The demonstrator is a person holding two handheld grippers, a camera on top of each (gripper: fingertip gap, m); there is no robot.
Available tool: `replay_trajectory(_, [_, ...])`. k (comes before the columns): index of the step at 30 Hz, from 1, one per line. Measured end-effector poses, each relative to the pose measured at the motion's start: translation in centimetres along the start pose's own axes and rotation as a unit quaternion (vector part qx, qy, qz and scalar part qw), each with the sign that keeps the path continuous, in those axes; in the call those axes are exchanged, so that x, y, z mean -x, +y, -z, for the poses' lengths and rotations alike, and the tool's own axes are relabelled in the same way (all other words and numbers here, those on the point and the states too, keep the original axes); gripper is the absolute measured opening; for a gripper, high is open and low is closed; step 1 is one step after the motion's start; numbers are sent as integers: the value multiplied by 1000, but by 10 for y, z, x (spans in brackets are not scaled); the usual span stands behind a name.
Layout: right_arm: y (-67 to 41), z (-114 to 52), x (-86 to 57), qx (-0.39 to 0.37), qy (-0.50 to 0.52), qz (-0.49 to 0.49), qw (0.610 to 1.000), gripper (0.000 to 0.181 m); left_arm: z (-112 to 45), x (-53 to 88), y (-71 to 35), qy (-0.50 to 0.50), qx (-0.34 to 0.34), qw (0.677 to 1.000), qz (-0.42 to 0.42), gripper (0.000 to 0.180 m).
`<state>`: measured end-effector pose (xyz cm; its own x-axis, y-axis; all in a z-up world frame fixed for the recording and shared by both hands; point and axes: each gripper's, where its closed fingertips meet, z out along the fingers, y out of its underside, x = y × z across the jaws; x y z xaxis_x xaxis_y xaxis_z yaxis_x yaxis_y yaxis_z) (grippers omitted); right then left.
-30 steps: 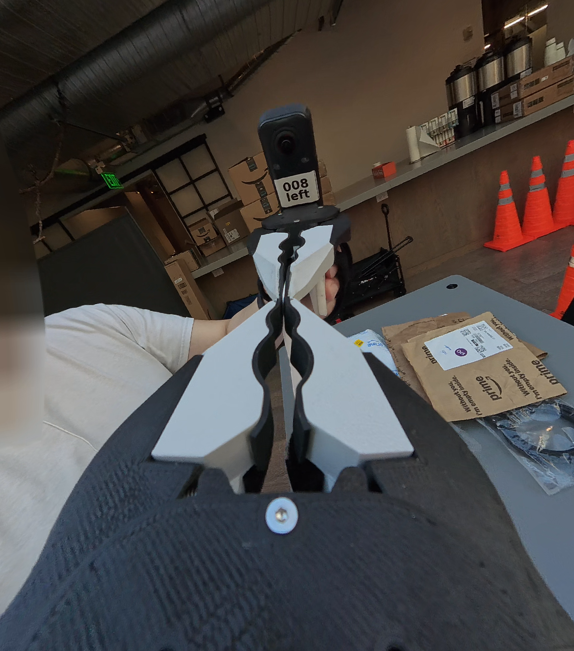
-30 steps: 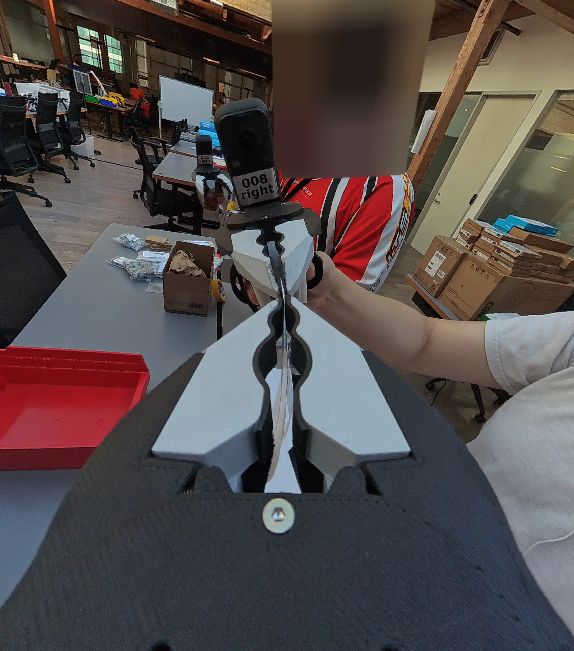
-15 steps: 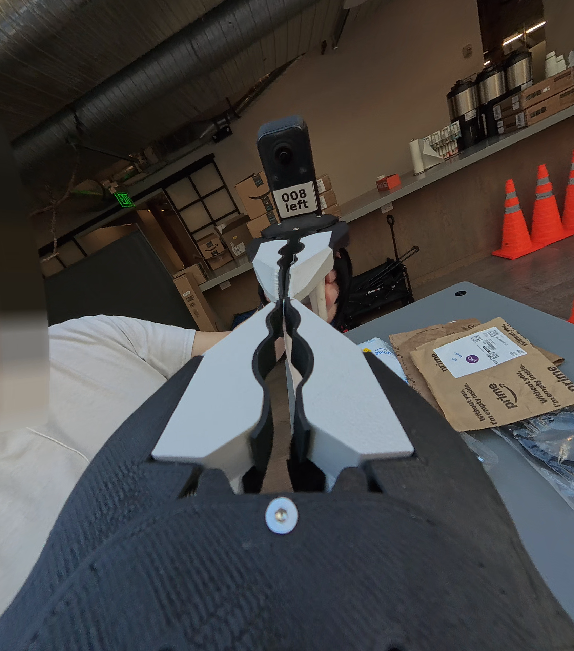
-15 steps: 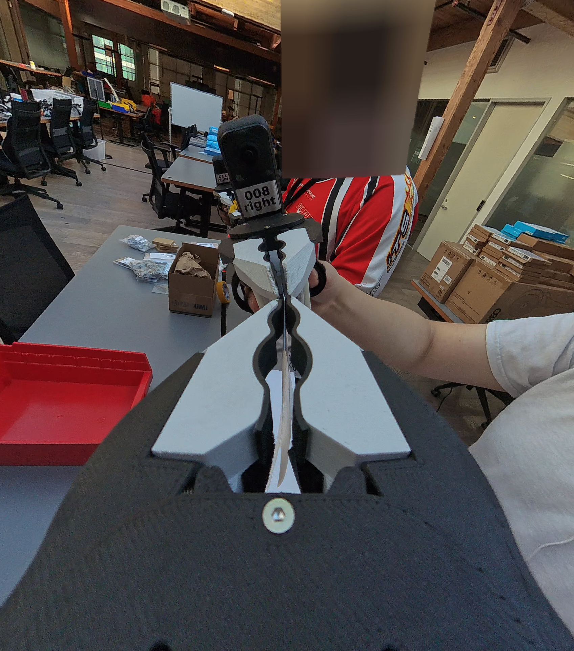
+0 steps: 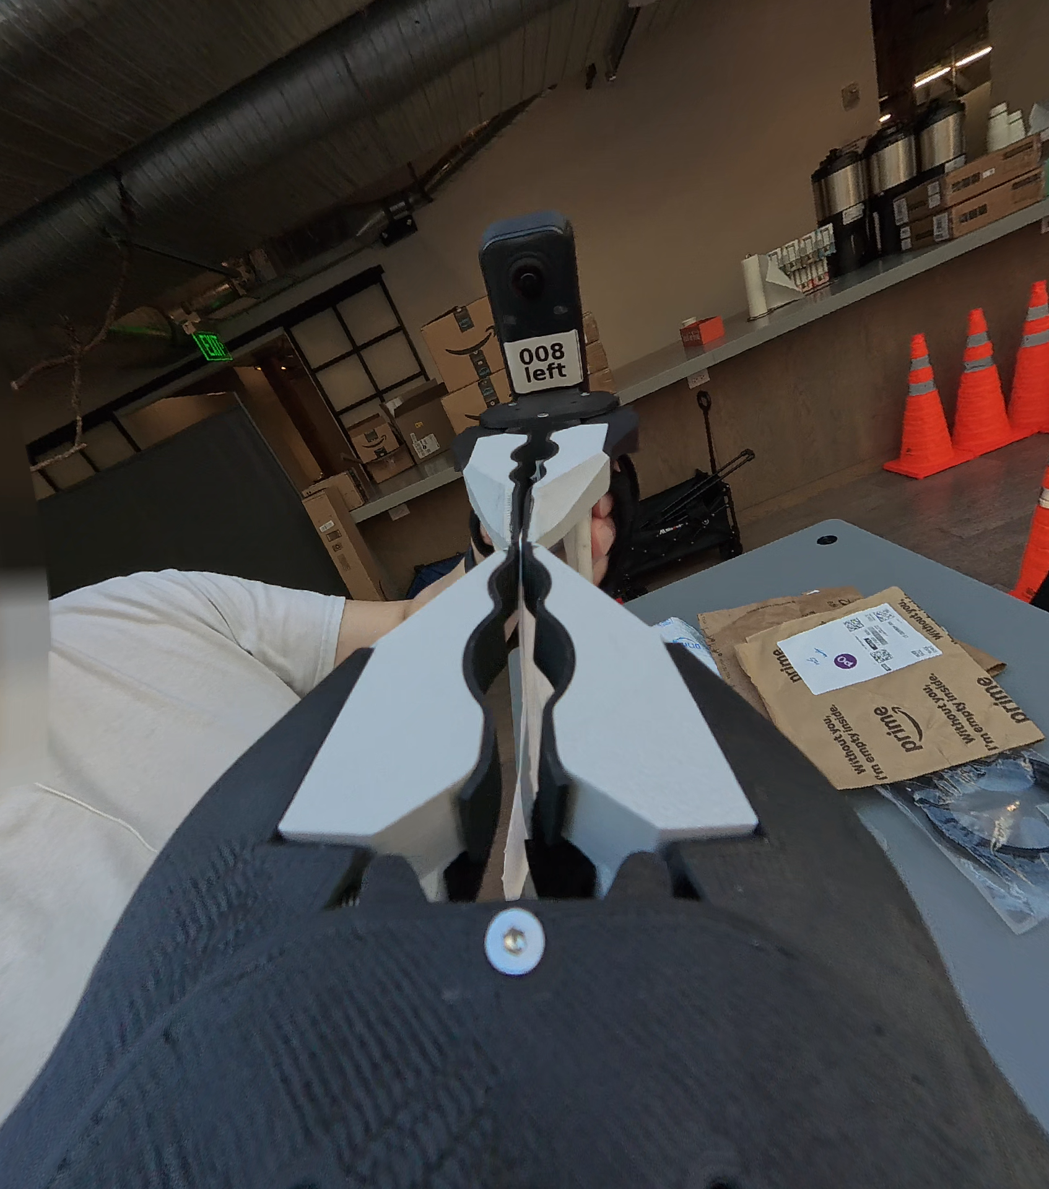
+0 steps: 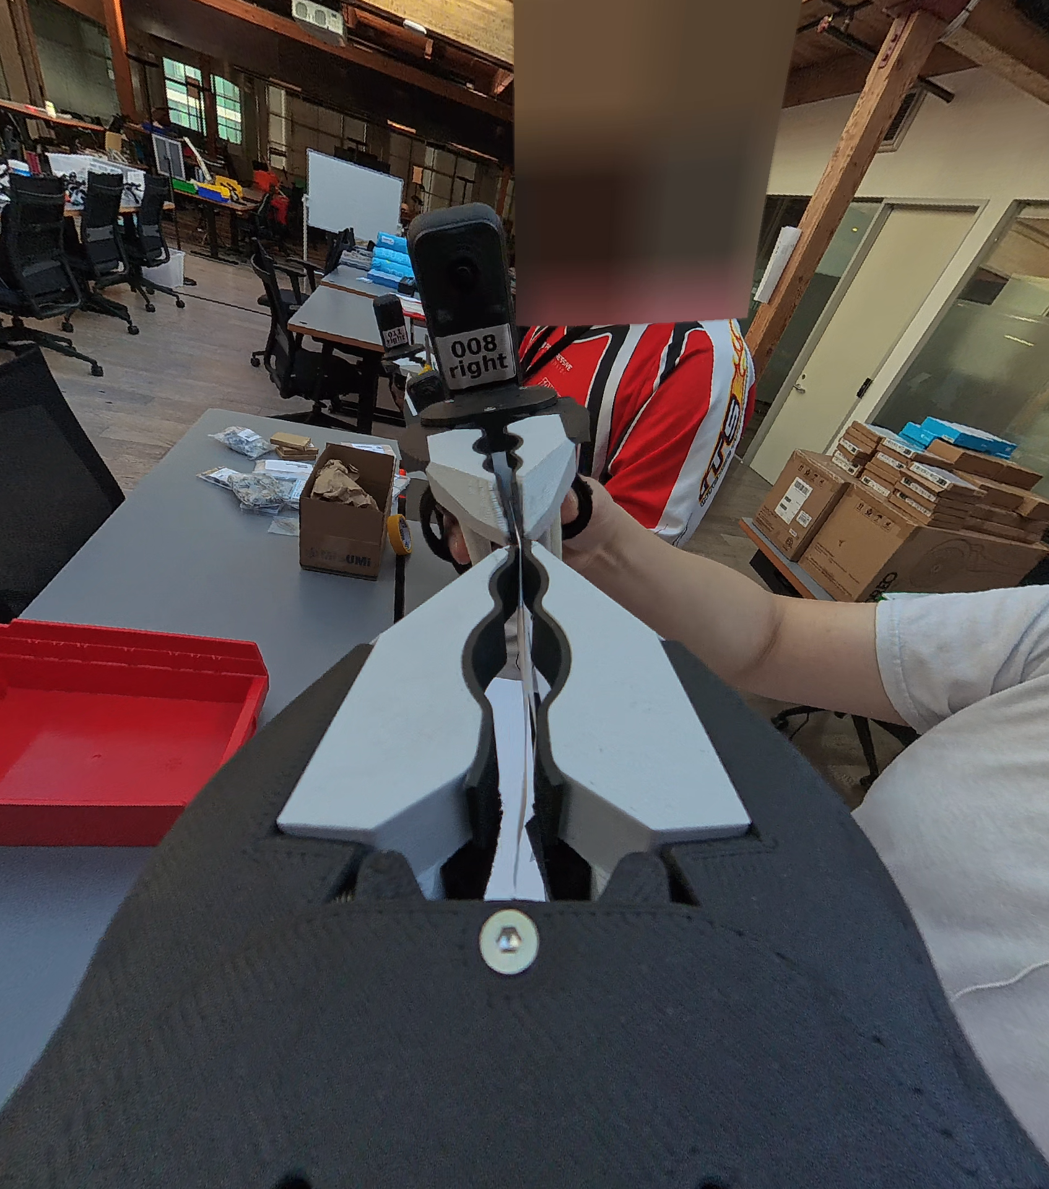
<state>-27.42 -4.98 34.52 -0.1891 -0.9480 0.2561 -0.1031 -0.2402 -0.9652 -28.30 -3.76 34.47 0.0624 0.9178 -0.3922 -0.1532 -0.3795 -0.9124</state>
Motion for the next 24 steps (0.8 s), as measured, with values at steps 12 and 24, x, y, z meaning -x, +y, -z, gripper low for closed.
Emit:
replay_trajectory(12, [0, 7, 1, -12, 16, 18, 1000, 0, -2, 1, -1, -17, -17, 1000, -9, 10])
replay_trajectory(24, [5, 3, 5, -14, 19, 40, 999, 0, 1, -5, 1, -4, -21, 999, -25, 0])
